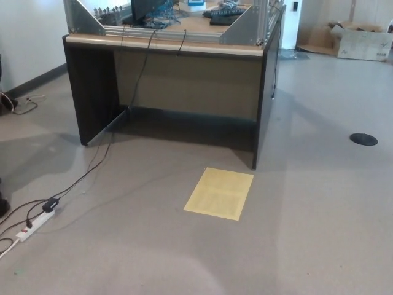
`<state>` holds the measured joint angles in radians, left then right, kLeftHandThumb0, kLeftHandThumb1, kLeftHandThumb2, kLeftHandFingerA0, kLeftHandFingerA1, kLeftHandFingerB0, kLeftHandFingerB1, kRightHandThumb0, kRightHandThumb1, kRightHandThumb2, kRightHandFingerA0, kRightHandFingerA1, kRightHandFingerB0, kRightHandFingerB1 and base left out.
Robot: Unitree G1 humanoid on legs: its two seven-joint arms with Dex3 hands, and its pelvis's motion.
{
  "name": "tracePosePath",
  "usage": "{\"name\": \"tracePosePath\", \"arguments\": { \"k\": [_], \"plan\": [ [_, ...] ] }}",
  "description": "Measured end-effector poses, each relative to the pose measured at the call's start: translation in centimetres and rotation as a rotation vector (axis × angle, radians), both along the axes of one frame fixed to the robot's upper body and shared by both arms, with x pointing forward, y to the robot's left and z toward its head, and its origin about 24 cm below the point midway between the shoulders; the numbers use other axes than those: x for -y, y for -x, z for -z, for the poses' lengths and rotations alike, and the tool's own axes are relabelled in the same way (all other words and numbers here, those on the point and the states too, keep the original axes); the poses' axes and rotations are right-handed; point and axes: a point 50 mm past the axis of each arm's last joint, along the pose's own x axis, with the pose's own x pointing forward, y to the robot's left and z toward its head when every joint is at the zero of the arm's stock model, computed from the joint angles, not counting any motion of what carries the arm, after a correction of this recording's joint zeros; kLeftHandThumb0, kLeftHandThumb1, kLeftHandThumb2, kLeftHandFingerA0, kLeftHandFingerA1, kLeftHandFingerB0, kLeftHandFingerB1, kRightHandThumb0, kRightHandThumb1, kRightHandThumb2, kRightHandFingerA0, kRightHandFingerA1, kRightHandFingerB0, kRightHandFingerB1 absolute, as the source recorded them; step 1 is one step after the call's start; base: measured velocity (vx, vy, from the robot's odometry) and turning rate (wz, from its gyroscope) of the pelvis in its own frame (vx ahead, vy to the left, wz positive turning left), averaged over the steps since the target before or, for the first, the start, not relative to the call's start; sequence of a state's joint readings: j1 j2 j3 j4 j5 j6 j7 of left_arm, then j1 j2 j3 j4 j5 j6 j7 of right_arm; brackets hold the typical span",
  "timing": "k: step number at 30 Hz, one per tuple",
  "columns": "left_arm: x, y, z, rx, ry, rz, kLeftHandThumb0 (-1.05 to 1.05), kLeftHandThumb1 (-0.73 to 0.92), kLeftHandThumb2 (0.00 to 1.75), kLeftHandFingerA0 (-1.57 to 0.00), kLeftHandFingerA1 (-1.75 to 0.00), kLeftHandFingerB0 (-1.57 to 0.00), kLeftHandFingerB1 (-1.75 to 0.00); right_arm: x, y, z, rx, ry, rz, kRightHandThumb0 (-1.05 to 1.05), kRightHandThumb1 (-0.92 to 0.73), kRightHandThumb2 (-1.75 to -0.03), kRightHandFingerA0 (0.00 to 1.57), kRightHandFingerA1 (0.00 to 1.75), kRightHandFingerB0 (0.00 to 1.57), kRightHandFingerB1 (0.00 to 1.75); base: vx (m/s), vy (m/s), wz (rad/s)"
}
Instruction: A person hands over a black lunchbag to the robot and the robot uses its left hand to grab the strips of the lunchbag, the gives it back to the person.
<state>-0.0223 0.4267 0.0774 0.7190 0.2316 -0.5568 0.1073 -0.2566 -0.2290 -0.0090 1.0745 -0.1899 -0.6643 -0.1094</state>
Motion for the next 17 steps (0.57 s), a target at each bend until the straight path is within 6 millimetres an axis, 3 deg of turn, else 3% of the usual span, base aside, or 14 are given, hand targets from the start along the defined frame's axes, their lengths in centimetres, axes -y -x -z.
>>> {"name": "tracePosePath", "arguments": {
  "k": [5,6,7,9,10,11,13,14,17],
  "plan": [
    [-2.0,1.5,1.7,-0.09,0.036,-0.081,-0.73,0.55,0.92,-0.09,-0.45,0.0,-0.25,0.2,0.3,0.3,-0.016,0.004,0.022,-0.42,-0.64,-0.59,0.63,0.46,0.4,0.35,0.0,0.0,0.0],
    [-2.2,1.6,1.8,-0.094,0.043,-0.085,-0.73,0.65,0.63,-0.16,-0.33,-0.08,-0.17,0.2,0.3,0.4,-0.017,0.003,0.023,-0.42,-0.65,-0.59,0.62,0.45,0.4,0.35,0.0,0.0,0.0],
    [-2.2,1.6,1.9,-0.095,0.05,-0.084,-0.72,0.53,0.9,-0.08,-0.44,0.0,-0.23,0.2,0.3,0.4,-0.017,0.003,0.024,-0.42,-0.65,-0.59,0.61,0.45,0.4,0.34,0.0,0.0,0.0],
    [-2.3,1.6,1.9,-0.091,0.061,-0.079,-0.71,0.52,0.9,-0.1,-0.45,0.0,-0.23,0.2,0.3,0.4,-0.018,0.003,0.025,-0.42,-0.65,-0.59,0.6,0.45,0.4,0.34,0.0,0.0,0.0],
    [-2.3,1.6,1.9,-0.089,0.069,-0.074,-0.73,0.69,0.6,-0.17,-0.31,-0.04,-0.22,0.3,0.3,0.4,-0.019,0.003,0.025,-0.4,-0.65,-0.59,0.6,0.45,0.41,0.35,0.0,0.0,0.0],
    [-2.3,1.6,1.9,-0.089,0.072,-0.072,-0.76,0.56,0.84,-0.09,-0.41,-0.04,-0.22,0.3,0.3,0.4,-0.019,0.003,0.025,-0.4,-0.64,-0.58,0.61,0.46,0.41,0.35,0.0,0.0,0.0],
    [-2.2,1.6,1.9,-0.087,0.076,-0.065,-0.72,0.52,0.9,-0.1,-0.45,0.0,-0.23,0.3,0.3,0.4,-0.021,0.003,0.027,-0.4,-0.63,-0.58,0.62,0.47,0.42,0.35,0.0,0.0,0.0],
    [-2.2,1.6,1.9,-0.087,0.077,-0.063,-0.75,0.55,0.8,-0.08,-0.4,-0.05,-0.22,0.3,0.4,0.4,-0.022,0.002,0.029,-0.4,-0.63,-0.59,0.61,0.46,0.41,0.35,0.0,0.0,0.0],
    [-2.3,1.6,1.9,-0.085,0.086,-0.059,-0.71,0.54,0.8,-0.06,-0.39,-0.03,-0.24,0.3,0.4,0.5,-0.024,0.002,0.033,-0.4,-0.63,-0.58,0.61,0.46,0.41,0.35,0.0,0.0,0.0]
  ]
}}
